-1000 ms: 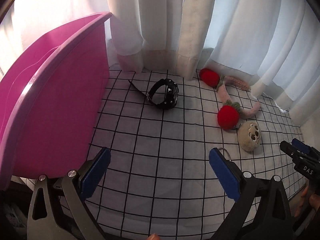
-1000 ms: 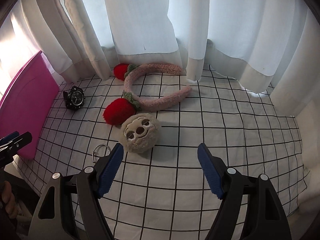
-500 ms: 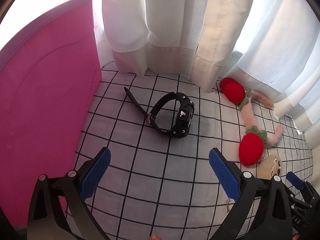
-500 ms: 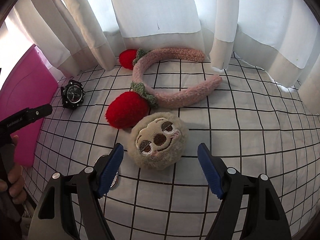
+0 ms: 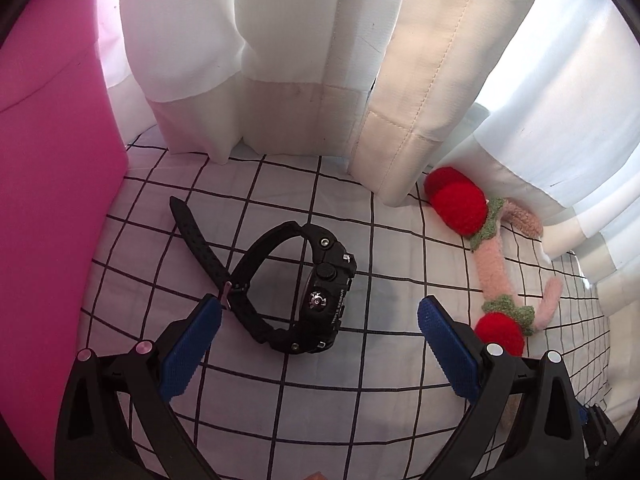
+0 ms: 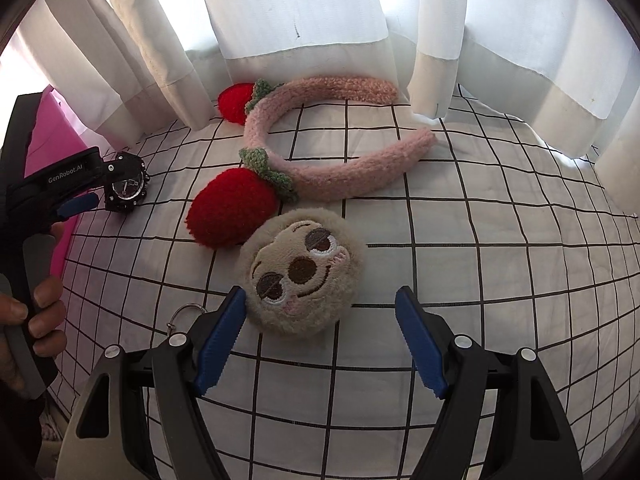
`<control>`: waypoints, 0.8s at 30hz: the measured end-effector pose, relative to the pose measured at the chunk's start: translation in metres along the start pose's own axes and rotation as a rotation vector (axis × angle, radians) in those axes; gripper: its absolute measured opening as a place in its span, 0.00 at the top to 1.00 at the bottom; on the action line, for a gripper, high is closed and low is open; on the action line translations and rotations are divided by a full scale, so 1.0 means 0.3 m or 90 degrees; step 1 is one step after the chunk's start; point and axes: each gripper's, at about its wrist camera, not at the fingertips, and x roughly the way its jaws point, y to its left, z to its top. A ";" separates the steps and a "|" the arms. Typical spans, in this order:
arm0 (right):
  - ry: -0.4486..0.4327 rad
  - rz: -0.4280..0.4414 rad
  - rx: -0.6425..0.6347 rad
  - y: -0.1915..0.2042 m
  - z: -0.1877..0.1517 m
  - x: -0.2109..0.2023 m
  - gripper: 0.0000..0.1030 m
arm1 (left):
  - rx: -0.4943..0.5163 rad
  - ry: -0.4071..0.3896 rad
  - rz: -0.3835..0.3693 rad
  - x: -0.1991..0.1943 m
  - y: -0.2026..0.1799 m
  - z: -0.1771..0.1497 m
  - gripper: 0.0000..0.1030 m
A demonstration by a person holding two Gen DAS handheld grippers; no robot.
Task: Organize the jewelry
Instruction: 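Grasp the black watch with the left tool while the right tool grasps the sloth plush clip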
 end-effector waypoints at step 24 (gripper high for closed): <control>0.029 -0.034 0.016 0.043 0.059 0.120 0.29 | 0.062 0.020 0.086 0.154 -0.053 0.033 0.06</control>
